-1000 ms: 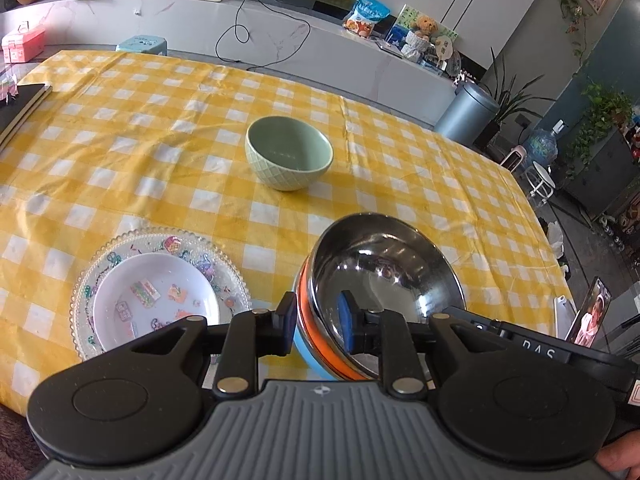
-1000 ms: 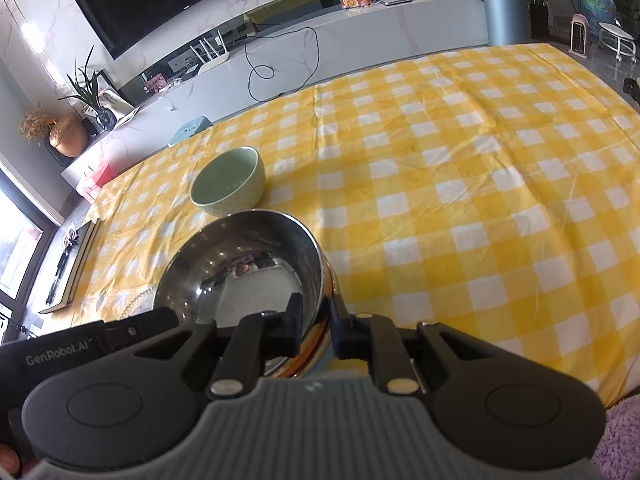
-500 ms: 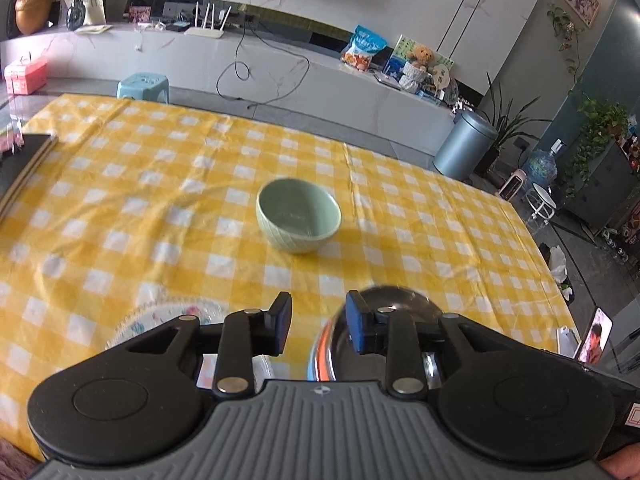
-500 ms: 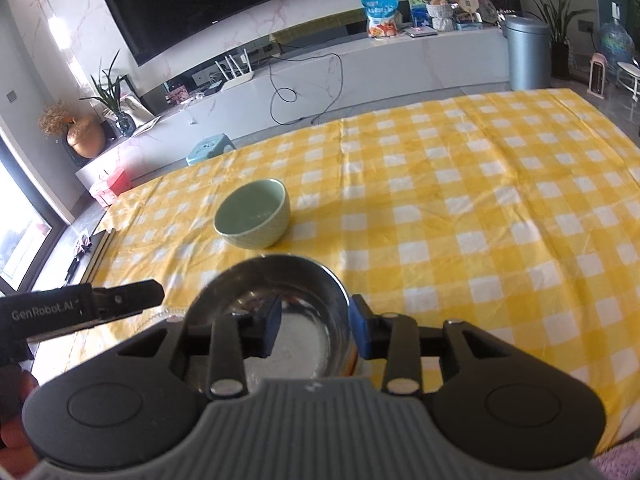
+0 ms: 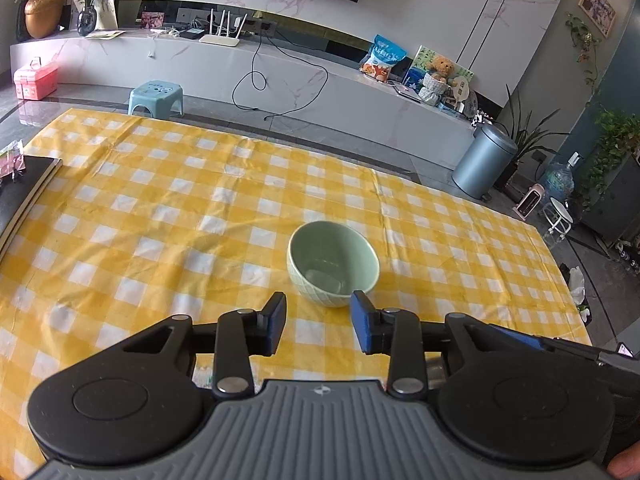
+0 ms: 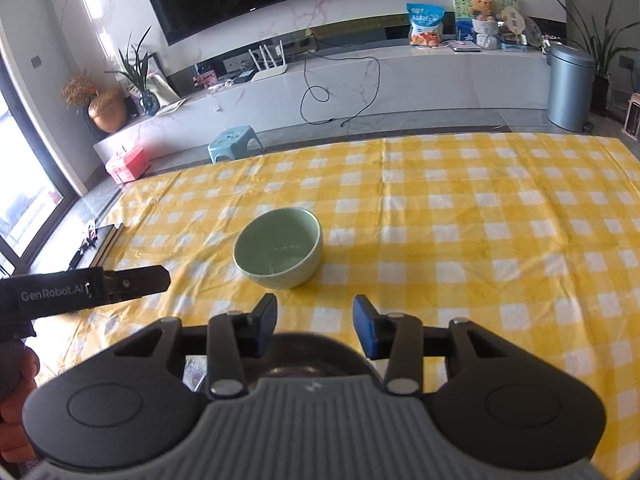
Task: Organize plates and bowls
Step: 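Move both open tools toward the pale green bowl, then close the left tool on the green bowl rim while the right tool grips it too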
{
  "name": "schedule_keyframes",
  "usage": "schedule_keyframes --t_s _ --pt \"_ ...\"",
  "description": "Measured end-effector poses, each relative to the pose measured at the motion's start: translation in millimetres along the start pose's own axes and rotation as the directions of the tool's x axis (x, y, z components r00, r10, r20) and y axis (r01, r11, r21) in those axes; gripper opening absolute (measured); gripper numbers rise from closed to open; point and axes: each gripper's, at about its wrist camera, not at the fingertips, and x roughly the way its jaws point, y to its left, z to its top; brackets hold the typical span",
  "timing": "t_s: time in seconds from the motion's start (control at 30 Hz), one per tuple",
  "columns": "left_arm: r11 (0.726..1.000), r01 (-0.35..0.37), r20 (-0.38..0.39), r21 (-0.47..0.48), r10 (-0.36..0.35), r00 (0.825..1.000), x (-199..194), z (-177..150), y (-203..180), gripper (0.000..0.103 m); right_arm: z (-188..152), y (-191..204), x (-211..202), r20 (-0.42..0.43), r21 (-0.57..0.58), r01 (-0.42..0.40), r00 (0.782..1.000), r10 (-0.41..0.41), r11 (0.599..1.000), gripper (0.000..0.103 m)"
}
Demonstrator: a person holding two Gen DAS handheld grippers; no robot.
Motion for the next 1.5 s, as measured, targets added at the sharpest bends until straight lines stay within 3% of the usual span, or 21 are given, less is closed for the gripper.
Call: schedule_keyframes --t_s 0.23,0.63,0.8,1.07,1.23,1.5 --pt "0.999 0.014 -0.001 -0.038 -0.014 1.000 27 15 10 0.052 33 -1 39 -0.072 0.003 -0.022 0.997 0.022 1.000 0.042" --pt "0.993 0.013 -0.080 -0.120 -0.023 0.997 89 25 27 0.054 58 -19 111 -0.215 0.131 -0.046 0.974 0.074 0.990 0.042" --pt "0.997 -0.015 -0.112 -0.082 0.006 0.994 113 26 24 0.054 65 -18 134 -0.252 0.138 -0.035 0.965 0.069 0.990 0.035" --pt "0.997 -0.037 -0.179 -0.067 0.025 0.984 143 30 22 0.036 69 -18 166 -0.328 0.161 0.009 0.944 0.045 0.987 0.020" --pt "0.997 -0.044 -0.196 -0.064 0.030 0.980 153 30 22 0.015 66 -16 177 -0.351 0.161 0.005 0.935 0.052 0.987 0.013" --pt "0.997 -0.040 -0.180 -0.069 0.026 0.983 149 29 21 0.011 64 -15 176 -0.355 0.173 0.021 0.934 0.042 0.985 0.011"
